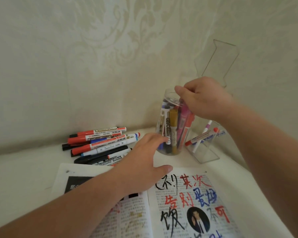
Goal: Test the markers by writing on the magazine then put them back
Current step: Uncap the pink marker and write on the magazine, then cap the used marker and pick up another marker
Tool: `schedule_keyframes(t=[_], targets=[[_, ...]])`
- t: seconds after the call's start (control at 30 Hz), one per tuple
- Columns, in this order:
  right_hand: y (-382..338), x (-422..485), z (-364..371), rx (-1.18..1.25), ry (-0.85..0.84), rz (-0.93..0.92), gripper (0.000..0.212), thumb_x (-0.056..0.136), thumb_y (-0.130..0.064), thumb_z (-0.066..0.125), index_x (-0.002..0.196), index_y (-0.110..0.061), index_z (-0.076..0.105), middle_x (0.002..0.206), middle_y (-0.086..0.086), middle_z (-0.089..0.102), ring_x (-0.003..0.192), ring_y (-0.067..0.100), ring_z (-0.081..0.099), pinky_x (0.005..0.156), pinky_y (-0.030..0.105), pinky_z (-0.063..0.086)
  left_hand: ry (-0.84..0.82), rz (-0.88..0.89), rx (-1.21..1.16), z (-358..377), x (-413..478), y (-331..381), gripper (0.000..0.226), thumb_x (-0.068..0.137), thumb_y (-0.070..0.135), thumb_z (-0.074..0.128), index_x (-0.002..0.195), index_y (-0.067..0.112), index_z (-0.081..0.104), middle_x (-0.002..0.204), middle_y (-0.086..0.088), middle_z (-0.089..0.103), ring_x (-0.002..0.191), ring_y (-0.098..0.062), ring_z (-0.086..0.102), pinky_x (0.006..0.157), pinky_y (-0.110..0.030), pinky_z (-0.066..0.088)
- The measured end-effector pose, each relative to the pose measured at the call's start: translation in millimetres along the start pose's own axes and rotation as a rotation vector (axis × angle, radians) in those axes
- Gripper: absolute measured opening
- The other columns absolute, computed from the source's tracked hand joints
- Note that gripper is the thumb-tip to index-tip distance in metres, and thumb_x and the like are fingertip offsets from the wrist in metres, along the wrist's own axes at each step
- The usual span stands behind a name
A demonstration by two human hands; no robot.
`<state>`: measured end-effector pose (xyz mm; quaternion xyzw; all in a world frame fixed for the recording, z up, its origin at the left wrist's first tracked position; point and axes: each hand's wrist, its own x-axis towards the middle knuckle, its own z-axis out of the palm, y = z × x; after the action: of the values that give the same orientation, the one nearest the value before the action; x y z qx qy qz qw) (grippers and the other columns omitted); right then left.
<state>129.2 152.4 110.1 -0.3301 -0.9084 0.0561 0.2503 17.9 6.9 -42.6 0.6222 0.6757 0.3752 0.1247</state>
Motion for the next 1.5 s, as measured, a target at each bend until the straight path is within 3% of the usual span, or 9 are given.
schedule_keyframes(t=[0.1, 0.23, 0.37, 0.5, 0.73, 1.0, 1.17, 1.27, 1.5], targets=[[-1.8, -6.8, 6.4, -0.053, -0.028, -0.027, 0.06, 0.107, -0.045, 0.04, 0.067, -0.005, 0.06, 0.064, 0.014, 0.062, 0.059, 0.027, 0.057, 0.057, 0.032, 0.041, -0.012, 0.006, -0.011, 1.3, 0.7, -1.9, 0.081, 0.089, 0.047, 0.071, 0.155, 0.042, 0.025, 0.152, 0.035, 0.013, 0.141, 0.004, 0.029, 0.118, -0.034, 0.035], [3.8, -11.6, 15.8, 0.163, 0.185, -0.096, 0.017, 0.101, -0.03, 0.057, 0.115, -0.021, 0.06, 0.091, -0.004, 0.066, 0.079, 0.015, 0.064, 0.066, 0.028, 0.05, -0.019, 0.002, -0.012, 2.0, 1.6, -2.5, 0.088, 0.088, 0.048, 0.072, 0.157, 0.045, 0.018, 0.155, 0.041, -0.004, 0.149, 0.001, 0.016, 0.121, -0.038, 0.032], [6.7, -10.5, 10.0, -0.031, 0.302, -0.105, 0.019, 0.096, -0.027, 0.064, 0.088, -0.012, 0.072, 0.081, -0.001, 0.065, 0.078, 0.019, 0.061, 0.067, 0.029, 0.051, -0.037, 0.013, 0.009, 2.3, 1.2, -2.3, 0.089, 0.088, 0.049, 0.072, 0.156, 0.048, 0.015, 0.154, 0.044, -0.012, 0.151, 0.001, 0.011, 0.121, -0.039, 0.031], [-3.6, -5.2, -2.7, -0.222, 0.164, 0.004, 0.027, 0.1, -0.034, 0.059, 0.091, -0.015, 0.076, 0.077, 0.003, 0.068, 0.076, 0.024, 0.065, 0.071, 0.036, 0.056, -0.049, 0.021, 0.017, 3.6, 2.0, -4.0, 0.089, 0.088, 0.049, 0.072, 0.156, 0.049, 0.014, 0.156, 0.042, -0.012, 0.151, 0.001, 0.009, 0.121, -0.041, 0.032], [-21.6, 1.4, -29.1, -0.332, -0.265, 0.069, 0.031, 0.095, -0.03, 0.059, 0.079, -0.01, 0.078, 0.073, 0.007, 0.07, 0.066, 0.015, 0.06, 0.053, 0.025, 0.041, -0.051, 0.037, 0.026, 3.8, 2.0, -4.1, 0.091, 0.088, 0.048, 0.072, 0.157, 0.048, 0.012, 0.156, 0.042, -0.013, 0.151, 0.004, 0.004, 0.121, -0.042, 0.031], [23.4, -29.6, -37.5, 0.084, 0.398, 0.025, 0.017, 0.09, -0.022, 0.061, 0.08, -0.014, 0.071, 0.074, -0.002, 0.068, 0.067, 0.015, 0.062, 0.057, 0.022, 0.043, -0.072, 0.052, 0.036, 4.3, 2.1, -5.6, 0.093, 0.088, 0.05, 0.071, 0.157, 0.05, 0.008, 0.158, 0.039, -0.012, 0.151, 0.004, 0.002, 0.122, -0.043, 0.029], [55.9, -49.2, -50.5, -0.053, -0.143, 0.355, 0.044, 0.093, -0.055, 0.061, 0.078, -0.016, 0.074, 0.079, 0.005, 0.076, 0.055, 0.018, 0.061, 0.063, 0.029, 0.048, -0.046, 0.068, 0.012, 5.7, 1.8, -5.0, 0.087, 0.088, 0.049, 0.072, 0.154, 0.053, 0.015, 0.158, 0.038, -0.003, 0.15, 0.004, 0.009, 0.121, -0.042, 0.03], [55.4, -48.7, -51.6, 0.002, -0.218, 0.299, 0.045, 0.093, -0.061, 0.057, 0.084, -0.022, 0.076, 0.076, -0.009, 0.076, 0.046, 0.015, 0.056, 0.062, 0.029, 0.046, -0.014, 0.044, -0.011, 6.6, 2.8, -8.3, 0.083, 0.087, 0.047, 0.073, 0.153, 0.049, 0.023, 0.156, 0.035, 0.007, 0.147, 0.003, 0.019, 0.12, -0.04, 0.033], [43.1, -35.5, -57.7, -0.024, -0.463, 0.326, 0.035, 0.084, -0.023, 0.08, 0.111, -0.01, 0.062, 0.059, -0.005, 0.072, 0.041, 0.012, 0.056, 0.047, 0.025, 0.031, 0.006, 0.046, 0.005, 6.3, 1.1, -4.0, 0.076, 0.087, 0.045, 0.072, 0.15, 0.048, 0.03, 0.145, 0.034, 0.026, 0.135, 0.005, 0.033, 0.115, -0.037, 0.039]])
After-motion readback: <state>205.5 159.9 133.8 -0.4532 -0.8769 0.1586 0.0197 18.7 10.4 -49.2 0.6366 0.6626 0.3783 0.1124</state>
